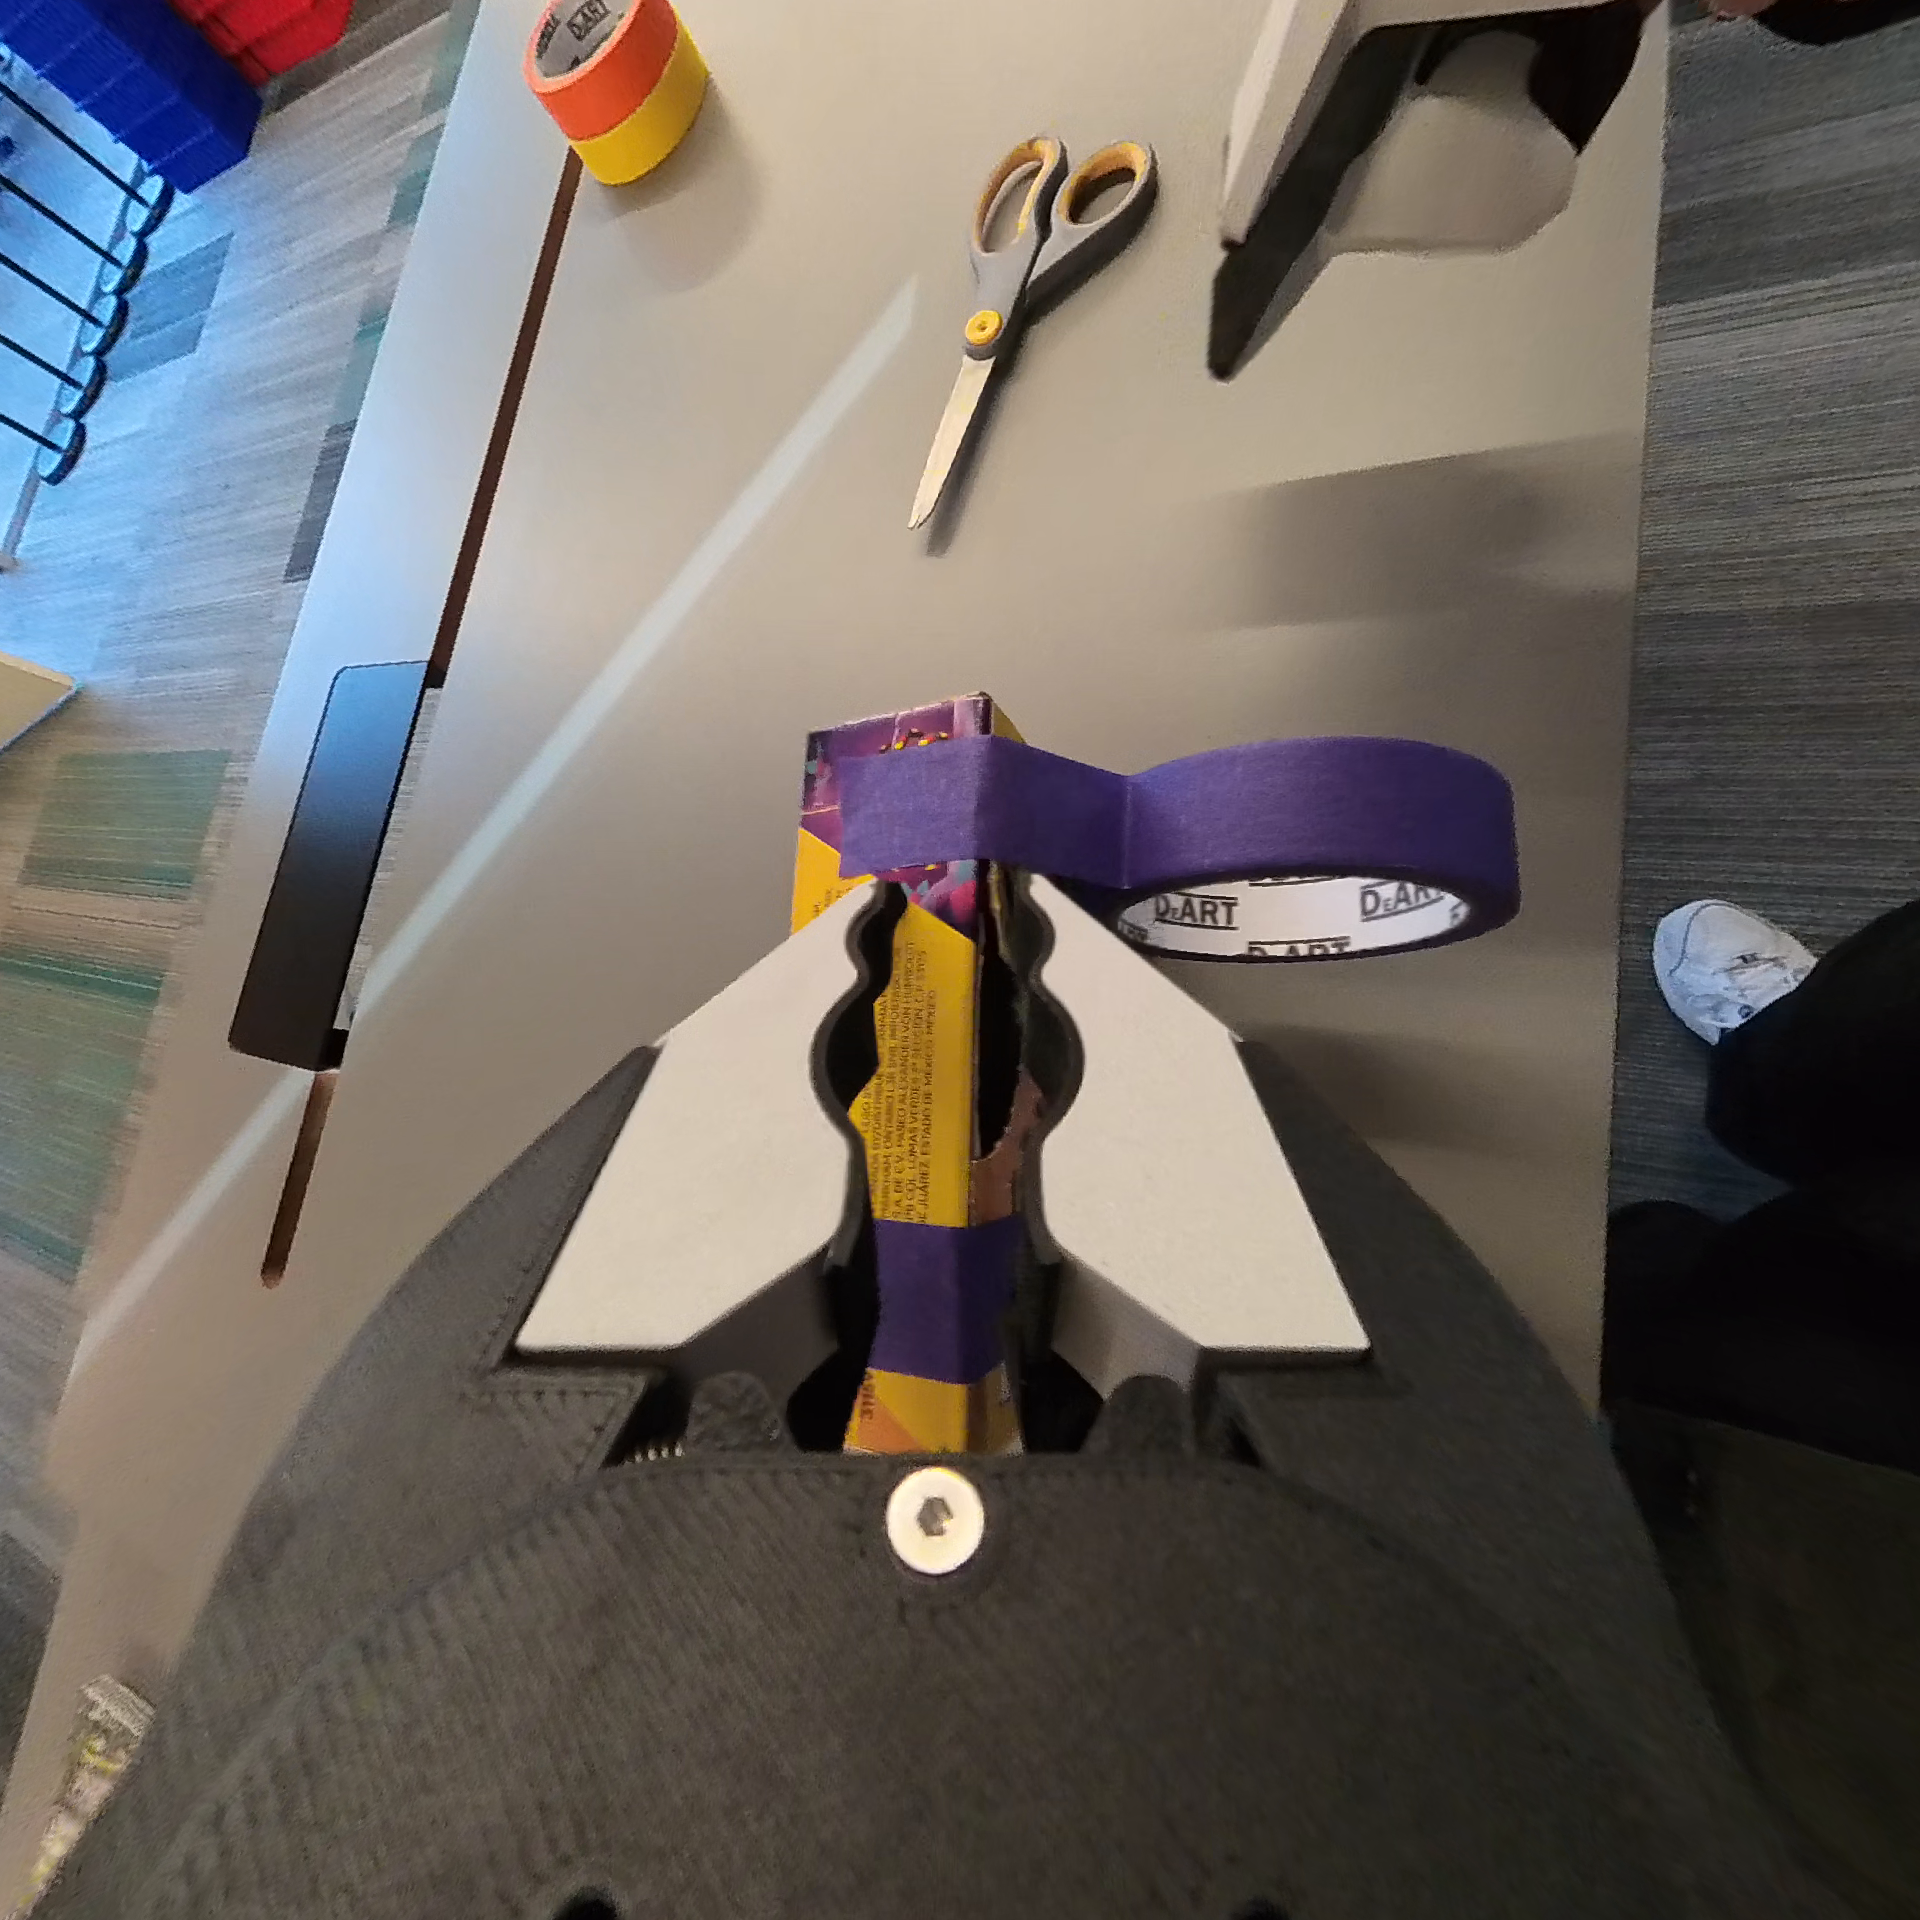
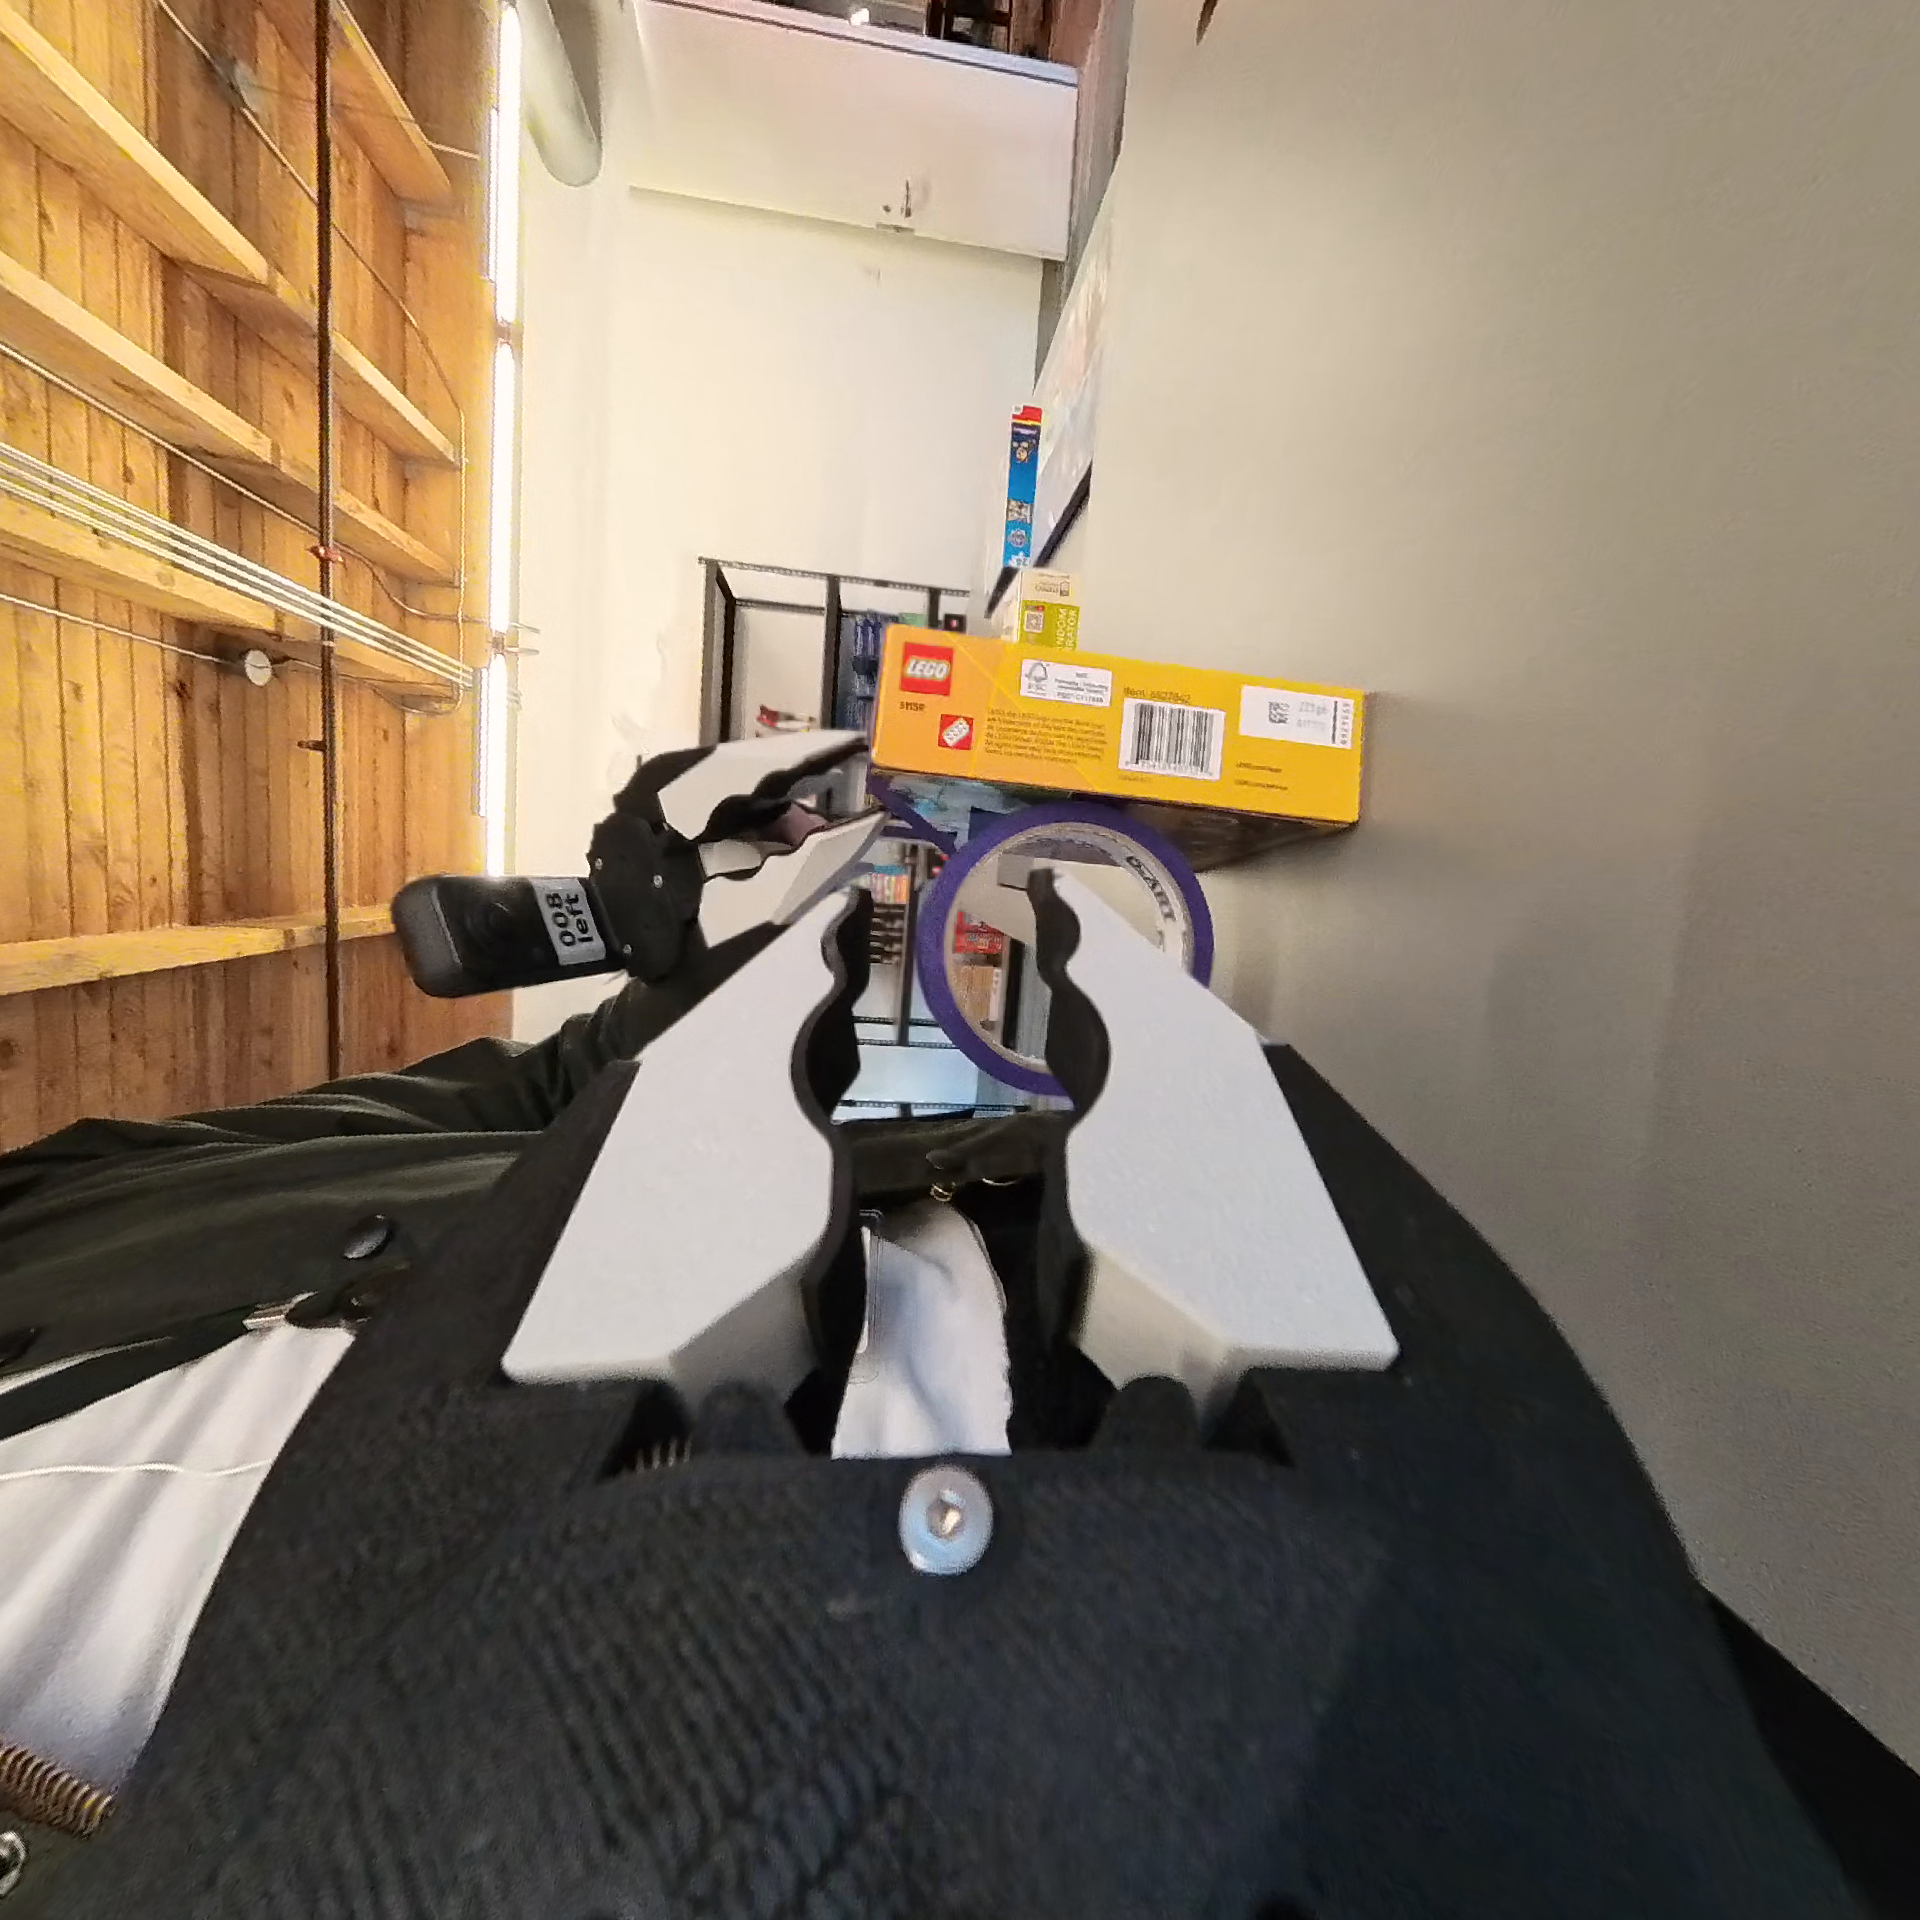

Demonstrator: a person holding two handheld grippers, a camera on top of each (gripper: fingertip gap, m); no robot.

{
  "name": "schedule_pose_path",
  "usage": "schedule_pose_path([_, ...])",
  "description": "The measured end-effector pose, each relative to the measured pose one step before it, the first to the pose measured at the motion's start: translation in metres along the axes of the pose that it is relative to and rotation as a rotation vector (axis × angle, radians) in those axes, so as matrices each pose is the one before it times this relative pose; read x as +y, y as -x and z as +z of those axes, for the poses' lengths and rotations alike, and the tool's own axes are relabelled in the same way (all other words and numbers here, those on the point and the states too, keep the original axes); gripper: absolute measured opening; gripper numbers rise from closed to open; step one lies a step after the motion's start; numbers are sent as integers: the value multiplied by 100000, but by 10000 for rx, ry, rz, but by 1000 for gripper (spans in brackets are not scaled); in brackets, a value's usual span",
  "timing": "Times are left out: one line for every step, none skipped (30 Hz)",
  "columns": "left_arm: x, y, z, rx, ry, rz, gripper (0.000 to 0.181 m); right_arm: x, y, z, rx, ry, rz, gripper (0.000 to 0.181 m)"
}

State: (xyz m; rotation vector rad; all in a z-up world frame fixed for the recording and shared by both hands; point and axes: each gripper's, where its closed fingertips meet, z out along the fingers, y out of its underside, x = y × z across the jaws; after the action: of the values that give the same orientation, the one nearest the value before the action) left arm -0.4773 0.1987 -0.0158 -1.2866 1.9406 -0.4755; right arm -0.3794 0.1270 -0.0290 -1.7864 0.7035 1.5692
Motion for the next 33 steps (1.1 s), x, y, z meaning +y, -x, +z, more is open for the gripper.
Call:
schedule_pose_path([32,58,42,5,67,63,22,121,-9,67,-66,-4,28,31])
schedule_pose_path([-17,-64,35,63,40,57,23,105,-22,85,-31,-6,-4,31])
schedule_pose_path([-8,-55,17,25,31,36,24,137,-13,94,-19,32,-11,31])
schedule_pose_path([18,-35,-8,4,23,45,26,76,89,93,-56,21,-45,31])
schedule_pose_path([-5,-23,-62,-9,-10,26,26,-65,103,42,-31,-41,-103,31])
schedule_pose_path([-26,-3,-96,-12,-38,-12,28,-201,156,-19,-28,-99,-177,31])
schedule_pose_path([-37,-39,-137,30,-65,-49,29,-404,287,-93,-64,-205,-261,31])
schedule_pose_path([-35,-38,-143,44,-69,-95,30,-651,535,-163,-190,-331,-345,31])
schedule_pose_path([-58,14,-175,19,-59,-110,30,-952,945,-278,-386,-495,-518,26])
schedule_pose_path([-139,68,-232,-9,-108,-107,30,-1128,1176,-377,-472,-614,-630,21])
schedule_pose_path([-137,136,-224,-40,-98,-92,29,-1117,896,-361,-330,-579,-488,18])
schedule_pose_path([-18,122,-142,-30,-26,-48,28,-918,610,-291,-248,-445,-283,17])
schedule_pose_path([4,142,-105,-47,-11,-17,28,-680,506,-157,-281,-284,-112,19])
schedule_pose_path([-78,128,-100,-46,-39,-2,28,-489,392,-63,-213,-181,-62,20])
schedule_pose_path([-97,57,-77,-3,-42,7,28,-342,212,9,-82,-130,-53,21])
schedule_pose_path([-96,27,-59,15,-14,11,28,-175,250,71,-103,-43,-34,16])
schedule_pose_path([-164,35,-69,8,-37,14,27,-8,393,167,-189,42,-74,6])
schedule_pose_path([-203,52,-64,2,-51,14,26,124,233,285,-77,102,-66,0])
schedule_pose_path([-55,89,-41,-5,32,5,25,183,48,493,62,124,-13,0])
schedule_pose_path([66,30,-7,37,69,-23,24,537,-35,759,88,332,136,0])
schedule_pose_path([138,-44,14,82,54,-87,21,965,-550,1005,326,636,428,0])
schedule_pose_path([224,-103,65,113,68,-139,19,1081,-616,1260,322,737,574,0])
schedule_pose_path([270,-85,89,95,78,-131,17,966,-261,1504,154,735,493,0])
schedule_pose_path([370,-62,117,70,131,-70,14,801,-301,1576,319,700,287,0])
schedule_pose_path([365,-5,95,36,144,-44,13,738,-357,1577,507,740,31,0])
schedule_pose_path([20,174,-32,-69,-45,-95,13,704,-153,1525,470,801,-153,0])
schedule_pose_path([56,262,-38,-115,12,-127,20,627,-25,1393,422,784,-165,0])
schedule_pose_path([-2,292,-43,-114,-10,-175,28,575,-59,1226,404,734,-79,0])
schedule_pose_path([49,182,27,-21,24,-221,43,378,-73,1025,326,589,-36,0])
schedule_pose_path([167,13,86,109,94,-280,56,129,-52,836,218,375,11,0])
schedule_pose_path([181,-70,95,192,80,-334,60,55,-123,647,147,272,105,0])
schedule_pose_path([74,-20,41,195,0,-372,61,118,-339,514,173,256,183,0])
schedule_pose_path([162,-30,64,215,40,-330,62,153,-555,413,210,223,198,0])
